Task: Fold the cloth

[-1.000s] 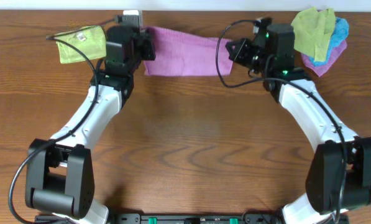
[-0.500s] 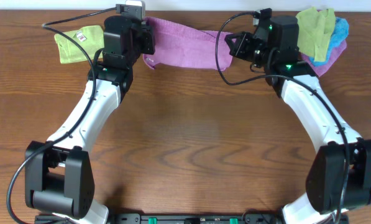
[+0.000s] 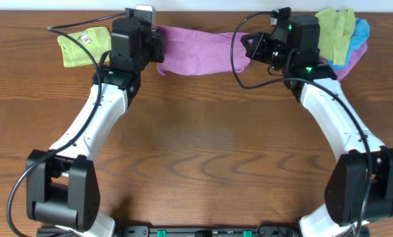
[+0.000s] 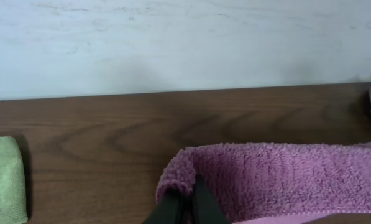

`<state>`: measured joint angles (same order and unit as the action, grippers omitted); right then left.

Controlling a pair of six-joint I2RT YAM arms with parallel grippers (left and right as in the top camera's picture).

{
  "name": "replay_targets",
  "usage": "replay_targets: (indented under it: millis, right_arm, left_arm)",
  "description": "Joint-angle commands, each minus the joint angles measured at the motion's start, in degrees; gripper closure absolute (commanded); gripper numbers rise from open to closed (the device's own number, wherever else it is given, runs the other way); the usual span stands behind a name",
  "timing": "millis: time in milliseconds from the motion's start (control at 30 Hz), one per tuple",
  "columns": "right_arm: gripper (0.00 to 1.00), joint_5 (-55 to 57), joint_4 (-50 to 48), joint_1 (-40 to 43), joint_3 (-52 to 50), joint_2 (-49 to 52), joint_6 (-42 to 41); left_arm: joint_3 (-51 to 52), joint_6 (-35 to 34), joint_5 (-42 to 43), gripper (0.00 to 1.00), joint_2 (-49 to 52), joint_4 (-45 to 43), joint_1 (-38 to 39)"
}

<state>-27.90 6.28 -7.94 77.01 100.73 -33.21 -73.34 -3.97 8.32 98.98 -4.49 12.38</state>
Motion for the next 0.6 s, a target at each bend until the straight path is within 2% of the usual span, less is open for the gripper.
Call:
replay_targets:
  millis: [0, 167, 267, 567]
  right_arm:
    - [0.98, -1.5, 0.9, 0.4, 2.9, -0.2, 1.4]
    - [0.98, -0.7, 3.4, 0.5, 5.8, -0.8, 4.2]
    - [0.98, -0.7, 6.3, 0.4, 7.4, -0.8, 4.6]
    - [0.99, -0.9, 16.6, 0.4, 7.5, -3.2, 8.5]
  left_arm:
    - [-1.8, 1.2, -1.3, 0.94, -2.6, 0.0, -0.1]
    - [-1.8, 3.7, -7.7, 0.94, -5.7, 0.0, -0.1]
    - [-1.8, 4.2, -6.7, 0.94, -6.5, 0.8, 0.0]
    - [-1.8, 4.0, -3.8, 0.94, -9.6, 11.9, 2.2]
